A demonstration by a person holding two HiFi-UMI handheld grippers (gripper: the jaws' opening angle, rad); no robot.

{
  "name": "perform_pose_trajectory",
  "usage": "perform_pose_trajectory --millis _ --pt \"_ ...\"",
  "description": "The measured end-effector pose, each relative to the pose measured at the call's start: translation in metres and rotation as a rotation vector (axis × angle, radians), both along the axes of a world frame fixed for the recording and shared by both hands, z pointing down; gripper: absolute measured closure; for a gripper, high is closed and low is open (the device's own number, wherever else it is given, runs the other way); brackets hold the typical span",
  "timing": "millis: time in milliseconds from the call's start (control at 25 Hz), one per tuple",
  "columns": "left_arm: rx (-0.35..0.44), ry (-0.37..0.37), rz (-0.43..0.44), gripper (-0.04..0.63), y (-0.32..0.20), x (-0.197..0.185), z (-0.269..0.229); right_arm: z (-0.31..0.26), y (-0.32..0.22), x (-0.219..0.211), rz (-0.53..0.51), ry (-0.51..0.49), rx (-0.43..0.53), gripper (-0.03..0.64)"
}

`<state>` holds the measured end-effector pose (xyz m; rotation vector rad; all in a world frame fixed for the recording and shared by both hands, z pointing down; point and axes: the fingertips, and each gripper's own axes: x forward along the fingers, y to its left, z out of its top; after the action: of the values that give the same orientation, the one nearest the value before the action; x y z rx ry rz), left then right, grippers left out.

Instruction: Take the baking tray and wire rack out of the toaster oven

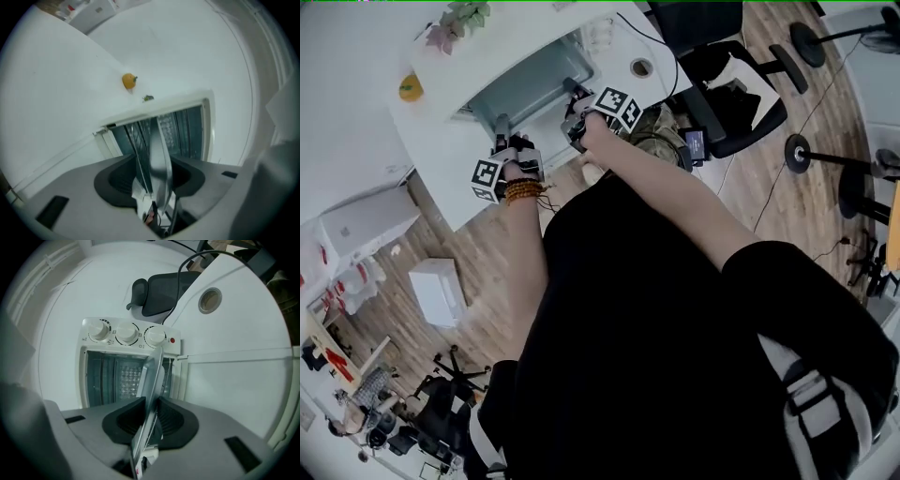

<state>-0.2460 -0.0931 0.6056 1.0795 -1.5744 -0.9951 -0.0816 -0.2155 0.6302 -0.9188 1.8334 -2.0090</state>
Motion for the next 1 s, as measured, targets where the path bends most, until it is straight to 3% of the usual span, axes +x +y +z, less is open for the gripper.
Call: perform_pose_trajectory --millis 80,320,800,1000 --pt "0.014 0.018 -0.048 0.438 0.008 -0.016 -0.001 0.002 0.003 0.002 0.002 0.001 -0.004 0.531" --pt "0.035 -0.033 0.042 0.509 0.009 -0.017 -0.011 0.000 0.005 0.003 0.010 -0.017 -0.021 0.532" --pt "0.018 -0.038 0.119 0.515 0.026 -0.003 -0.015 -0.004 0.022 0.017 0.061 -0.078 -0.062 0.537" --pt "0.058 -0.012 0.115 0.515 0.025 0.002 -0.019 -0.006 0.023 0.019 0.079 -0.092 -0.080 0.540"
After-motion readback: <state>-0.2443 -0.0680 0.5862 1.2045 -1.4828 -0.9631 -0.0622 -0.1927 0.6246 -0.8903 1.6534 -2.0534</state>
